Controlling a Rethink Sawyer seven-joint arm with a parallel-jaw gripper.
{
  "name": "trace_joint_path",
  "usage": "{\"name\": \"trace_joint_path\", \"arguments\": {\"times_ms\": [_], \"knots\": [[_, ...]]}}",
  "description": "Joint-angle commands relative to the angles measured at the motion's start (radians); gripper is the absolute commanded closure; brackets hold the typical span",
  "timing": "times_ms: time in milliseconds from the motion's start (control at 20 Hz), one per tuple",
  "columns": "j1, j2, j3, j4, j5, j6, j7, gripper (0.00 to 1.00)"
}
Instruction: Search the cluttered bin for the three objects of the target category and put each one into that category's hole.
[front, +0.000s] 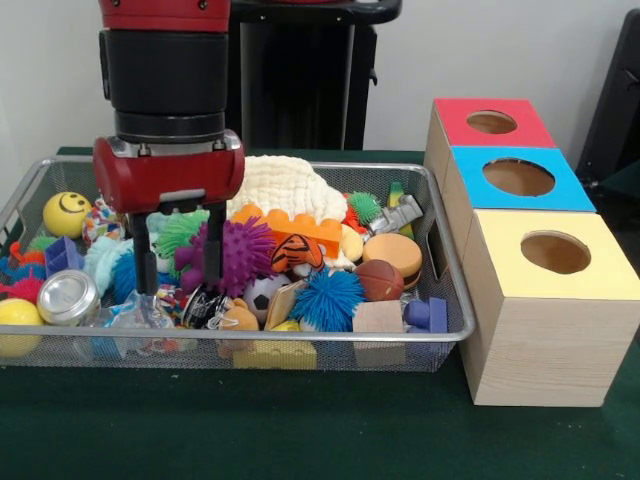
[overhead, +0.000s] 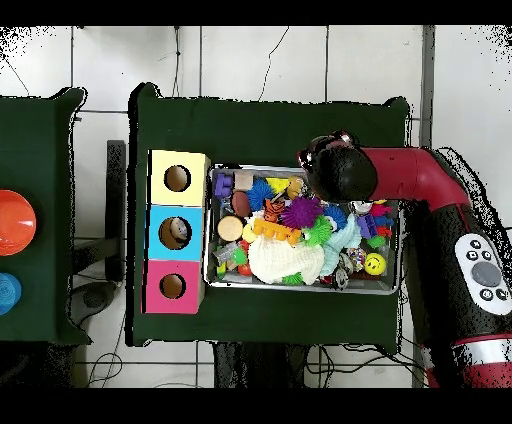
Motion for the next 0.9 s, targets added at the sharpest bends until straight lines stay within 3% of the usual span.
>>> {"name": "trace_joint_path", "arguments": {"times_ms": [50,550,900], "knots": [[0.022,-0.009,-0.051,-0.049,0.023,0.119,0.051,0.00],[0.036,0.043,-0.113,-0.076,-0.034,0.029,0.058,0.00],[0.027,0.075,-0.105,-0.121,-0.040,-0.003,0.019,0.00]]}}
